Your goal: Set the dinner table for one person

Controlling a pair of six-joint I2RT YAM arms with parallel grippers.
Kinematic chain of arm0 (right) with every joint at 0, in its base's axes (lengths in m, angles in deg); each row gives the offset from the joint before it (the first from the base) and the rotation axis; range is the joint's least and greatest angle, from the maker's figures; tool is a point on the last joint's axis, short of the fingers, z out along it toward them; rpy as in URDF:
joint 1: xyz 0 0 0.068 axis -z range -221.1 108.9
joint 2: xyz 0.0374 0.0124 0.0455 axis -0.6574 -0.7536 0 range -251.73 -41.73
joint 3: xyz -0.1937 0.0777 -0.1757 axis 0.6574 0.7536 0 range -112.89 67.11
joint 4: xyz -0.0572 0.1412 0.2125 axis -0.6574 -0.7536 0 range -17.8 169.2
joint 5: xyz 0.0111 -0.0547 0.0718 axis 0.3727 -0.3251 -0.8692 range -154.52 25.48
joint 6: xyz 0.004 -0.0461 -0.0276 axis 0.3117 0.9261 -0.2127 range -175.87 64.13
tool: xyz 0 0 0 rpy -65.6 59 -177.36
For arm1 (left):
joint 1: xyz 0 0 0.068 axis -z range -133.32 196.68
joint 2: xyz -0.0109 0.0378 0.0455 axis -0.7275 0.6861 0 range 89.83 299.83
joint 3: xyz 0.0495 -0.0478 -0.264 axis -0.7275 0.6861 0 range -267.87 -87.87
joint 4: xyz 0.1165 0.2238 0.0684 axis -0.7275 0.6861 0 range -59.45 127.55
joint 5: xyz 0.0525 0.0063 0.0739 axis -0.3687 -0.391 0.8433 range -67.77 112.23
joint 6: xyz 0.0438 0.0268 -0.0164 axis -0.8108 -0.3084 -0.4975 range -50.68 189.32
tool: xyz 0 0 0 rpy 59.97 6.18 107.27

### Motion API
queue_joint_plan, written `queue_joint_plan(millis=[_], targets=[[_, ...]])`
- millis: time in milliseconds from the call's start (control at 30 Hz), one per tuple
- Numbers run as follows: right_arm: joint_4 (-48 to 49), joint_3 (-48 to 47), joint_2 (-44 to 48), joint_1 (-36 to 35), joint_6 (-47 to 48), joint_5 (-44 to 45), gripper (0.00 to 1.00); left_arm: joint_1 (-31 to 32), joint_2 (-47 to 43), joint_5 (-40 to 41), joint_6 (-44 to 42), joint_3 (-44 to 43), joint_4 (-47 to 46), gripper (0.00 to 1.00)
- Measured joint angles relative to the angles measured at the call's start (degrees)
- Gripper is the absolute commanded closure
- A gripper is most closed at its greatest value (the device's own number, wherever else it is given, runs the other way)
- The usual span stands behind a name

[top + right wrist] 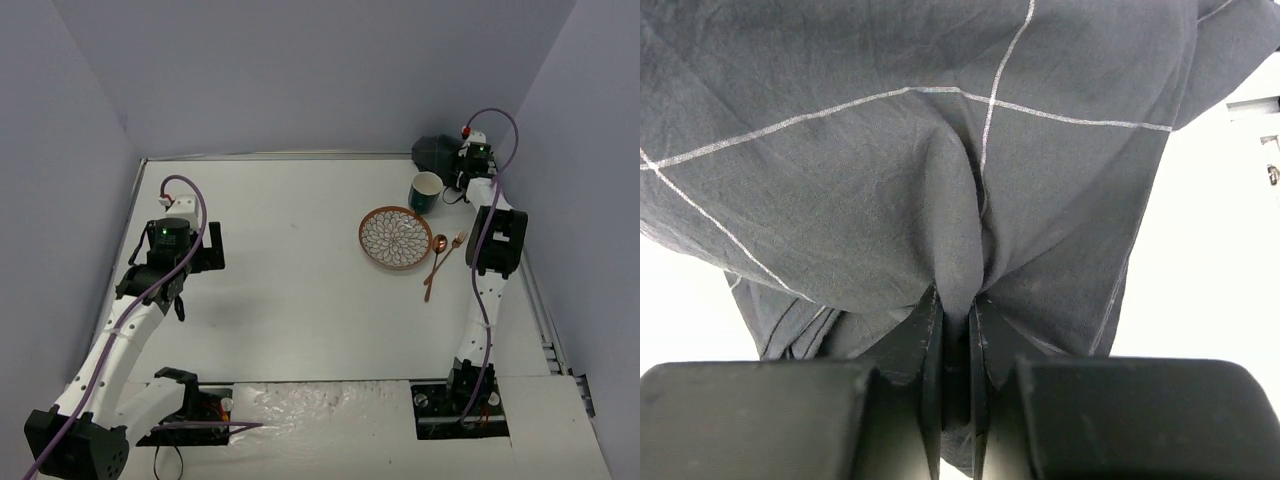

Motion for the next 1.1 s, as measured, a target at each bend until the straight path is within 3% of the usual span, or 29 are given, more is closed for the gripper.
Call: queue_joint_plan(millis=[233, 467, 667, 867, 967, 1100], targets=[[-3.3, 2.0, 4.9, -0.3, 1.8, 2.6, 1.0, 0.0, -0.4, 0.0, 0.0, 0.0, 0.0, 0.03], [-5.1, 2.7, 23.0, -4.4, 7.5, 12.0, 1.0, 0.0, -3.0, 0.0, 0.0, 0.0, 0.0, 0.03], [-1.9, 2.7, 39.3, -15.0, 10.9, 15.9, 1.0, 0.0, -5.8, 0.0, 0.2, 0.0, 0.1, 0.03], [-0.7, 3.6, 46.8, -29.5, 10.7, 13.4, 1.0, 0.0, -8.4, -0.1, 2.1, -0.9, 2.2, 0.03], [-1.0, 7.1, 49.2, -35.7, 9.6, 11.2, 1.0, 0.0, -10.0, -0.1, 2.9, -2.7, 4.0, 0.03], [2.6, 21.6, 54.4, -44.6, 6.9, 8.3, 1.0, 0.0, -14.0, 0.0, 3.6, -5.4, 7.0, 0.03]])
